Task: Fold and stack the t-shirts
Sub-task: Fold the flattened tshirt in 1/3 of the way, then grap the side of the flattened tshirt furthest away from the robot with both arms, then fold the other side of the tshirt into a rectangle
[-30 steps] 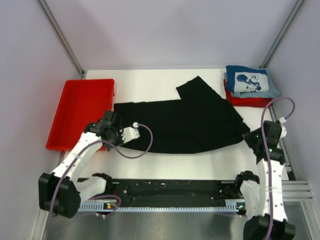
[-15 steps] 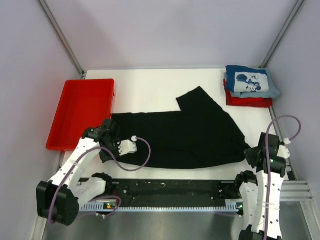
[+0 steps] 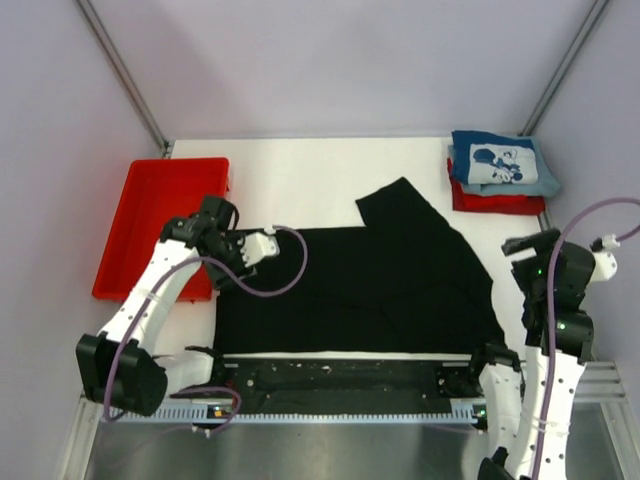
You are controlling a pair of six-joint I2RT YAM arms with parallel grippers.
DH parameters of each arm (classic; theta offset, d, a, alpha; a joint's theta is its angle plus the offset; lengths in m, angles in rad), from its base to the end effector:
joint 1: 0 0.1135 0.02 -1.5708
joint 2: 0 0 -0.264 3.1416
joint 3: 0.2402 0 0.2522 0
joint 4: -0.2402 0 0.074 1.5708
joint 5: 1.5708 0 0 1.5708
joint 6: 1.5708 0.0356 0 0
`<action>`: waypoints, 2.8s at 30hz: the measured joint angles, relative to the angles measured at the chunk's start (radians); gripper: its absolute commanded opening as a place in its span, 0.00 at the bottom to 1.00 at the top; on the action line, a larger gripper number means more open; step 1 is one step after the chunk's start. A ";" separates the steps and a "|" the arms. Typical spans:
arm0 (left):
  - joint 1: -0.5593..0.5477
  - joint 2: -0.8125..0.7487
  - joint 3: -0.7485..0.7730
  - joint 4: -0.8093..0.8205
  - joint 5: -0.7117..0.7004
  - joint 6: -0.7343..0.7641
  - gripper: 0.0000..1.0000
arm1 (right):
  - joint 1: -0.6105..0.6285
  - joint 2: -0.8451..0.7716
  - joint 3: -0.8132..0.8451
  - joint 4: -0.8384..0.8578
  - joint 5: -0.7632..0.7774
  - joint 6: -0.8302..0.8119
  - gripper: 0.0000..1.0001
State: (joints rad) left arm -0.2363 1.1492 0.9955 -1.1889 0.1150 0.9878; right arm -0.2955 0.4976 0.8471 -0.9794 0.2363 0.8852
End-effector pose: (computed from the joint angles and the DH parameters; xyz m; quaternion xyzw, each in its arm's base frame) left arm 0.1818 -0.0480 0.2696 0.5752 0.8080 -0.0114 0.1267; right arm 0.0793 -0.0328 0.3158 0.5371 0.7056 0.0303 0.4612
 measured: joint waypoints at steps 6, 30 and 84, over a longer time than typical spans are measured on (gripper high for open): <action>0.027 0.330 0.336 0.085 -0.004 -0.104 0.55 | 0.087 0.303 0.099 0.378 -0.285 -0.175 0.83; 0.093 0.993 0.753 0.108 -0.005 -0.200 0.56 | 0.517 1.905 1.218 0.305 -0.140 -0.698 0.73; 0.054 0.497 0.061 0.071 0.094 -0.118 0.11 | 0.520 0.286 -0.181 0.201 -0.257 -0.249 0.00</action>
State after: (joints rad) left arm -0.1822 1.6463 1.0565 -1.1179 0.2092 0.8700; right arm 0.2245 0.7841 0.6659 -0.7780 -0.0208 0.6361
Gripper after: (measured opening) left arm 0.010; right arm 0.012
